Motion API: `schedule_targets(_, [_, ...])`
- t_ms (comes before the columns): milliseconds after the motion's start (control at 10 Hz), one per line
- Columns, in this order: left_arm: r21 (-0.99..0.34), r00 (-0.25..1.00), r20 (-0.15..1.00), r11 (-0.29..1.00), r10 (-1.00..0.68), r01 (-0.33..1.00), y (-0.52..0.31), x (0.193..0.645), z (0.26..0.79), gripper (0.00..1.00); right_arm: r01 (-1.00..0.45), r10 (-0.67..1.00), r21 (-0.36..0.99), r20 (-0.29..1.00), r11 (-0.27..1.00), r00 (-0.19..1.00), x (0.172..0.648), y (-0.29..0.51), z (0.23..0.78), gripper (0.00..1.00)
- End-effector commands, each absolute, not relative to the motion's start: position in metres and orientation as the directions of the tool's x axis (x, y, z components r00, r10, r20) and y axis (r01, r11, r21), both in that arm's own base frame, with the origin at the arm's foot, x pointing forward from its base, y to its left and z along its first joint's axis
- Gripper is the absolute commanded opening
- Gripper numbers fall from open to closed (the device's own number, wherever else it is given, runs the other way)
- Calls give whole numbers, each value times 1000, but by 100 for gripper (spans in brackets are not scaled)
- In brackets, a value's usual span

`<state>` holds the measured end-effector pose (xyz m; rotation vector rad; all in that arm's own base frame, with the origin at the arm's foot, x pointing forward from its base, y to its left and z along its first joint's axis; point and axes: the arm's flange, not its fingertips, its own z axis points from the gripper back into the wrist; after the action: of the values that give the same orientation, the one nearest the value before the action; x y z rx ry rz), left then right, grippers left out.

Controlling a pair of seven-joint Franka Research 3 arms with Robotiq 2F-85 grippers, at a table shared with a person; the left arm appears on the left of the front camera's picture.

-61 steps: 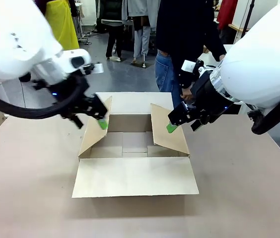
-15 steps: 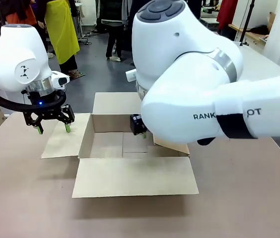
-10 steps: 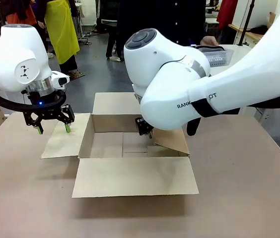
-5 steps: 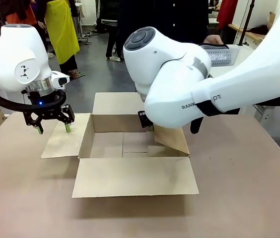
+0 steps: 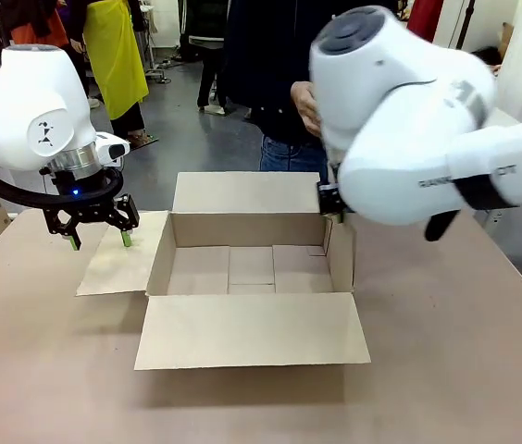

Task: Pack the gift set into the box.
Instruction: Place both hands on the side flaps of the Package Box and spread them outward.

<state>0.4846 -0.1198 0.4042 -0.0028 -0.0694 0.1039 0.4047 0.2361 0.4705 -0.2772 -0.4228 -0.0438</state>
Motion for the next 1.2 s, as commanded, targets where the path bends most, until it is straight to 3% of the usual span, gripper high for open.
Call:
schedule_targets(0, [8,990,77,993,117,-118,-120,484,406,100,123,-58,-128,425,984,903,397,175,466,100])
schedule_targets(400, [8,990,77,993,117,-118,-120,484,406,100,115,-134,75,345,991,929,393,102,411,100])
schedule_targets(500, [8,990,77,993,117,-118,-120,484,406,100,183,-151,-45,395,982,906,399,118,446,100])
schedule_targets(1100, [8,990,77,993,117,-118,-120,484,406,100,183,-151,-45,395,982,906,399,118,446,100])
